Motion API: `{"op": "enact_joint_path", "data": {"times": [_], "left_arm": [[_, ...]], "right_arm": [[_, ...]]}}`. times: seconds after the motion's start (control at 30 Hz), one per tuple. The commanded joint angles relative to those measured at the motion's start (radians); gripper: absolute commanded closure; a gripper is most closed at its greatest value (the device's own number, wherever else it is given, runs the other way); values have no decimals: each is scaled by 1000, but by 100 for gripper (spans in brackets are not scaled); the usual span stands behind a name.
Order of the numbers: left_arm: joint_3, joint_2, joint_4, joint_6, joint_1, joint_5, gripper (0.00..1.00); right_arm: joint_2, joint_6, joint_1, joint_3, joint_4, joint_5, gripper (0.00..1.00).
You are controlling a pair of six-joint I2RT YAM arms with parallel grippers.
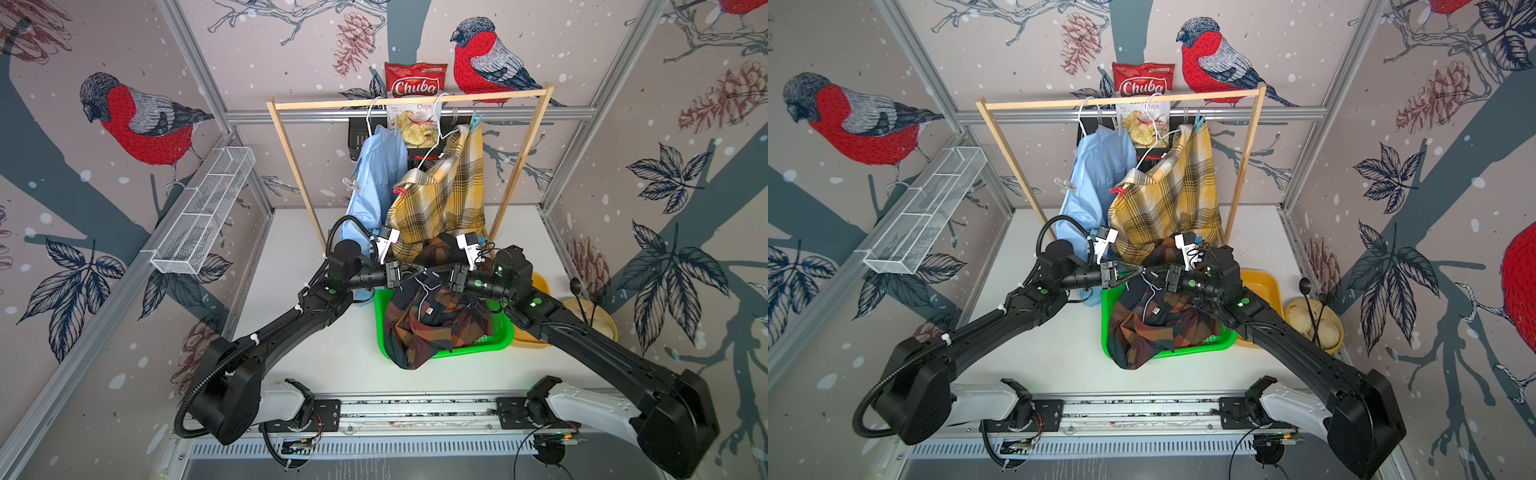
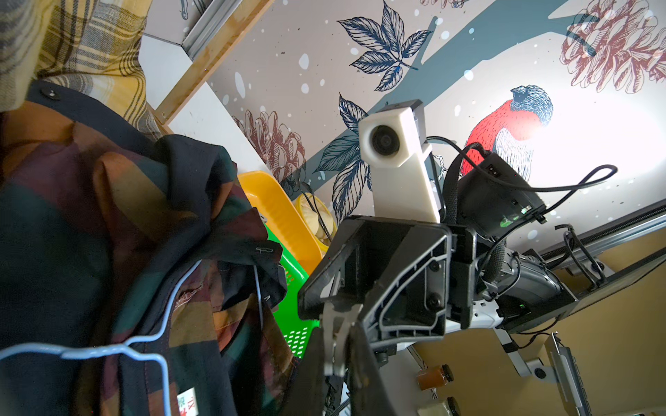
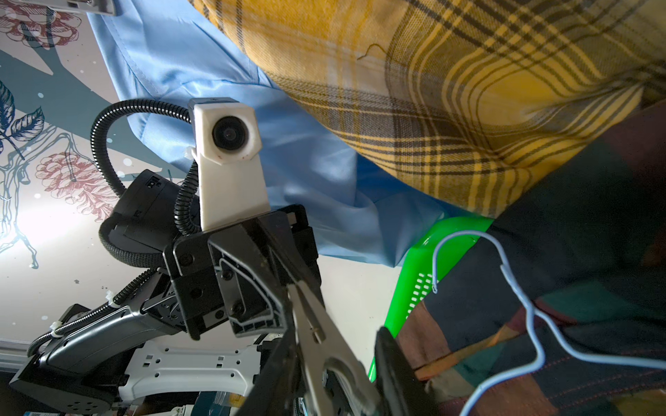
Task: Remove the clothespins securing long-sleeve shirts to the hanger
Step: Place the clamp in the storage box.
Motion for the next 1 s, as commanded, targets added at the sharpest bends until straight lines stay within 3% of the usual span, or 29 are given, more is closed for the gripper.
{"op": "enact_joint_path", "data": {"times": [0.0, 0.3, 0.73, 0.97], "left_arm": [[-4, 5, 33, 2, 2, 1, 88], [-11, 9, 18, 13, 14, 2, 73], [-14, -13, -6, 27, 38, -2, 38], [-14, -61, -95, 100, 59, -34, 31]], "right_arm": [[-4, 21, 2, -1, 106, -52, 69], [-1, 18, 1, -11, 100, -35, 83], [-14, 3, -31, -16, 56, -11, 87], [-88, -19, -170, -27, -99, 74, 89]]}}
